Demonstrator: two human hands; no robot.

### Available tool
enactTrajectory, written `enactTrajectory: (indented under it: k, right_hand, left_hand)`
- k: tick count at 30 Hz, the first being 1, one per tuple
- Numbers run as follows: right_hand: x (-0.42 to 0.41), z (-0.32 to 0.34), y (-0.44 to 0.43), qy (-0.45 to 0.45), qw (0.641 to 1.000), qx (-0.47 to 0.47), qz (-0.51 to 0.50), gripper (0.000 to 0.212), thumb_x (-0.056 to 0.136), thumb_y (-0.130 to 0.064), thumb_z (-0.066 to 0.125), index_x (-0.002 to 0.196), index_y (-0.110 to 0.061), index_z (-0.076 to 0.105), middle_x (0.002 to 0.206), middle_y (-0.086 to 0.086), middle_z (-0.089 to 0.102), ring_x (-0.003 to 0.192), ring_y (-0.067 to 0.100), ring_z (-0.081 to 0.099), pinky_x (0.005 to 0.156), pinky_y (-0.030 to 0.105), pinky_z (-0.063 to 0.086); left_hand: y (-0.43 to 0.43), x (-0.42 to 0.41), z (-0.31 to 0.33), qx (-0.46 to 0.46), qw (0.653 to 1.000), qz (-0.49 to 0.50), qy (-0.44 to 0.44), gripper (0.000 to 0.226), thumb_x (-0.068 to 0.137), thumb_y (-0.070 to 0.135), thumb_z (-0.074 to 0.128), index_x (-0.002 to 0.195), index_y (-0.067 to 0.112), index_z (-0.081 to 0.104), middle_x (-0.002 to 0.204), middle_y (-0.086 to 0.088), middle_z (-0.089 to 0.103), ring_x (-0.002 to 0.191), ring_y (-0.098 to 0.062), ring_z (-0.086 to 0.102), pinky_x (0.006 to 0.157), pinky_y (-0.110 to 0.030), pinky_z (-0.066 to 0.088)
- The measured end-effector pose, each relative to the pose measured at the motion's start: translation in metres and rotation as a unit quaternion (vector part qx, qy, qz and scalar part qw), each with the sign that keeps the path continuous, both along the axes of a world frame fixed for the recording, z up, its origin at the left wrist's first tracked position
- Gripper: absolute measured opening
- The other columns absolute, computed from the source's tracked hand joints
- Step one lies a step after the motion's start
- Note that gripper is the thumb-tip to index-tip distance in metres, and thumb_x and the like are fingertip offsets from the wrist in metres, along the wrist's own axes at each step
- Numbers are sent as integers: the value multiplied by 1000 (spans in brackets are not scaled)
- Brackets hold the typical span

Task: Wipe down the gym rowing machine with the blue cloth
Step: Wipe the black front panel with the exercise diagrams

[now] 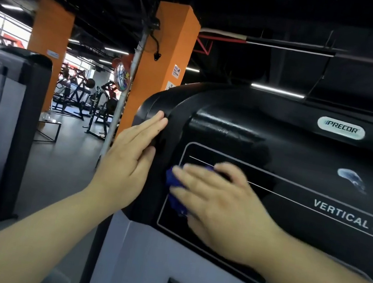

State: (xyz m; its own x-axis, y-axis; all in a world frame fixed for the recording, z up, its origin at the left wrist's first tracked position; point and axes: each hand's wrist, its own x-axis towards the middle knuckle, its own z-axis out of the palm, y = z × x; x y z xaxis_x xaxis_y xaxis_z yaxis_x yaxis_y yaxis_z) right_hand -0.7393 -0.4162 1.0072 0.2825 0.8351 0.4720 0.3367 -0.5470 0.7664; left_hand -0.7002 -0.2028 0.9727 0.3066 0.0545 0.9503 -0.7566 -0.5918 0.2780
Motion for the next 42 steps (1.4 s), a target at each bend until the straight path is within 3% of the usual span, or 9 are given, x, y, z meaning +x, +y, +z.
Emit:
enactTrajectory:
  k: [5, 13, 17, 20, 26, 32, 34, 38, 42]
  right_hand:
    - [5, 66, 20, -48, 983, 173, -38, 45, 80, -29, 54, 123, -22, 65, 139, 4, 57, 127, 22, 54, 100, 40, 24]
    - [-4, -21, -20, 70, 990, -125, 10, 44, 78, -35, 60, 121, -30, 69, 140, -7, 57, 130, 12, 52, 106, 36, 26]
    - [-7, 42, -28, -16, 998, 54, 11, 47, 79, -35, 48, 120, -25, 69, 138, -2, 59, 125, 18, 56, 98, 37, 28]
    - [-5, 27, -17, -21, 987, 157, 2, 48, 79, -32, 58, 125, -23, 66, 144, 1, 54, 130, 20, 51, 102, 37, 26]
    - [-6, -60, -30, 106, 987, -118, -10, 51, 73, -37, 73, 124, -30, 67, 146, -5, 52, 134, 14, 48, 109, 39, 20]
    - [-17, 36, -38, -7, 978, 209, -5, 49, 78, -25, 69, 127, -23, 64, 145, 1, 53, 132, 20, 51, 100, 38, 26]
    - [-19, 18, -32, 6, 981, 194, -15, 54, 76, -26, 71, 129, -23, 63, 148, 2, 50, 134, 20, 49, 102, 39, 25]
    - [-20, -20, -48, 75, 997, 1, -2, 50, 77, -33, 68, 127, -29, 65, 146, -4, 52, 134, 14, 49, 106, 38, 27]
    - [-25, 25, -62, 10, 982, 189, -11, 45, 86, -32, 48, 127, -25, 63, 145, -2, 53, 132, 17, 50, 104, 35, 26]
  left_hand:
    - [-1, -3, 0, -4, 999, -26, 21, 61, 97, -5, 45, 146, 31, 38, 149, 28, 31, 140, 9, 25, 113, -8, 18]
    - [-3, -11, -21, 80, 993, 80, -16, 51, 95, 19, 44, 146, 17, 42, 156, 13, 26, 142, 7, 21, 114, -10, 17]
    - [0, -12, -18, 142, 979, 147, -25, 56, 91, 25, 47, 146, 16, 42, 157, 5, 28, 142, -7, 27, 115, -19, 18]
    - [-1, -16, -18, 152, 974, 168, -2, 61, 88, 18, 60, 147, 15, 41, 158, 1, 29, 141, -15, 31, 111, -34, 28]
    - [-1, -31, -18, 202, 957, 199, 64, 81, 81, 9, 74, 151, 16, 34, 163, 1, 15, 142, -26, 34, 102, -34, 39]
    - [-5, -40, -9, 223, 946, 225, 63, 86, 76, 16, 79, 150, 14, 36, 161, -8, 23, 140, -28, 34, 108, -45, 36]
    - [-6, -41, 0, 223, 948, 222, 46, 84, 76, 16, 78, 149, 13, 37, 160, -7, 26, 141, -28, 34, 110, -46, 35]
    - [-8, -36, 31, 247, 945, 216, -2, 72, 83, 22, 63, 149, 14, 35, 157, -4, 33, 143, -22, 31, 113, -48, 34]
    - [-15, -23, 46, 227, 956, 186, -11, 70, 84, 28, 51, 151, 16, 34, 157, 2, 33, 145, -13, 24, 118, -39, 21]
